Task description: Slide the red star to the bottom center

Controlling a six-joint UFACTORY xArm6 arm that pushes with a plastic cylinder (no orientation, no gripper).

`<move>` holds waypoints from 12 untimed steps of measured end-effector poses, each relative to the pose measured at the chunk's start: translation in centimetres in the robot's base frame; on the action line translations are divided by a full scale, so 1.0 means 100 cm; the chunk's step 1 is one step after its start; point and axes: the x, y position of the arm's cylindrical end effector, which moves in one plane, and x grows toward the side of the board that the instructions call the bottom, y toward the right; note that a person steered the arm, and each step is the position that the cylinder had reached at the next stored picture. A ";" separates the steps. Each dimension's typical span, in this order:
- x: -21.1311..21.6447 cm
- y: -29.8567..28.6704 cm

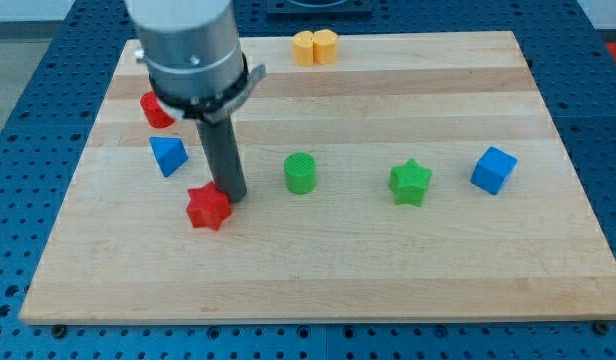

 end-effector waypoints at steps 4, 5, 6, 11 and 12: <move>-0.013 -0.101; 0.023 -0.107; 0.051 -0.052; 0.005 -0.093; 0.024 -0.044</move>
